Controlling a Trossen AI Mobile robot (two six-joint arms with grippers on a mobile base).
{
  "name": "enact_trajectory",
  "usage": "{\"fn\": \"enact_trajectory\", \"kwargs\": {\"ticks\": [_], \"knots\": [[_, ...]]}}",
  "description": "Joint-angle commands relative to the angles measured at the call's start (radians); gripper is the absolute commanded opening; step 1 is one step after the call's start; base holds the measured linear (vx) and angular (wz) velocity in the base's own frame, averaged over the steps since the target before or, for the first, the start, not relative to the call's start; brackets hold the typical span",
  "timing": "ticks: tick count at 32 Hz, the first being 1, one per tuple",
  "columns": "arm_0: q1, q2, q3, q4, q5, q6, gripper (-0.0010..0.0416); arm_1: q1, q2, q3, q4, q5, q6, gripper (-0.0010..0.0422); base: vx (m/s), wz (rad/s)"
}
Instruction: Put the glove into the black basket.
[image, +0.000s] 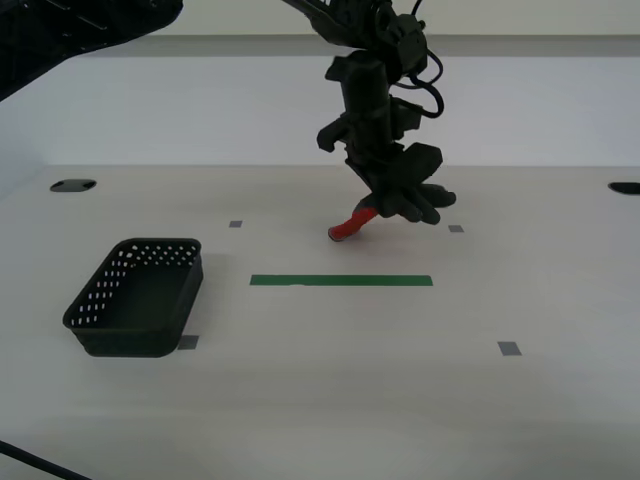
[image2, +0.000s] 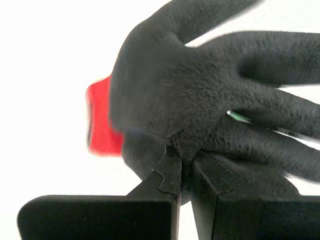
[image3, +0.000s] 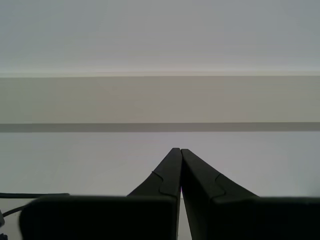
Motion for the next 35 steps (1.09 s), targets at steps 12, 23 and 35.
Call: {"fn": "enact_trajectory", "kwargs": {"ticks": [12, 23, 35], "knots": [[0.001, 0.0, 0.001, -0.005, 0.0, 0.0, 0.0, 0.033, -0.146, -0.001, -0.289, 0.038, 0.127, -0.0002, 0.0, 0.0], [0.001, 0.0, 0.001, -0.028, 0.0, 0.0, 0.0, 0.078, -0.387, -0.002, -0.446, 0.046, 0.138, -0.0002, 0.0, 0.0], [0.001, 0.0, 0.001, -0.026, 0.0, 0.0, 0.0001, 0.216, -0.712, -0.229, -0.457, 0.04, 0.134, -0.0002, 0.0, 0.0]]}}
